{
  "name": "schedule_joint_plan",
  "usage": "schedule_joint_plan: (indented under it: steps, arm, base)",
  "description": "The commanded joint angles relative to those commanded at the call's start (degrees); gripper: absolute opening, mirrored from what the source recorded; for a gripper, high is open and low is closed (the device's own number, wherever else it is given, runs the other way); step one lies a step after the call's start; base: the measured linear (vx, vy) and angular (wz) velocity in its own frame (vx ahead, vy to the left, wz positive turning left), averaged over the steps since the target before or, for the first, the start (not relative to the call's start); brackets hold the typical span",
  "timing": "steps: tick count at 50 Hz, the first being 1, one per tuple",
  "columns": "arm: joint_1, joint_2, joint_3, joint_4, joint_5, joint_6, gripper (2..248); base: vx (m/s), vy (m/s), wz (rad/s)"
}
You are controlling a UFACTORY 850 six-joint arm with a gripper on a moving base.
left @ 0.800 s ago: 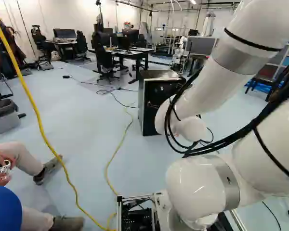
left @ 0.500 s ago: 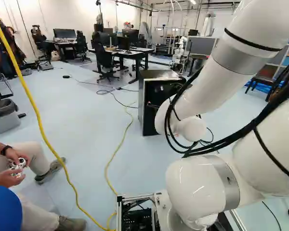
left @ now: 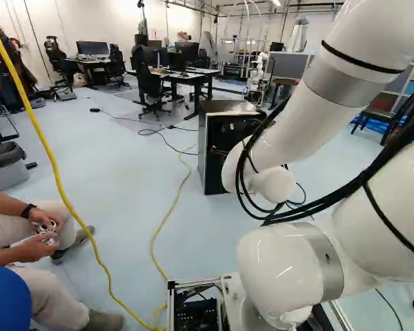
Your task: Grab a drink from the fridge
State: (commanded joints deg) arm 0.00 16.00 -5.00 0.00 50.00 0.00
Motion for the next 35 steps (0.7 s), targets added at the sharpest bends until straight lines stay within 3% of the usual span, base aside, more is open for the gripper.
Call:
schedule_joint_plan:
  steps: [35]
  arm:
    - [0.0, 0.0, 0.0, 0.0, 0.0, 0.0, 247]
  base:
    - [0.046, 0.001, -0.002]
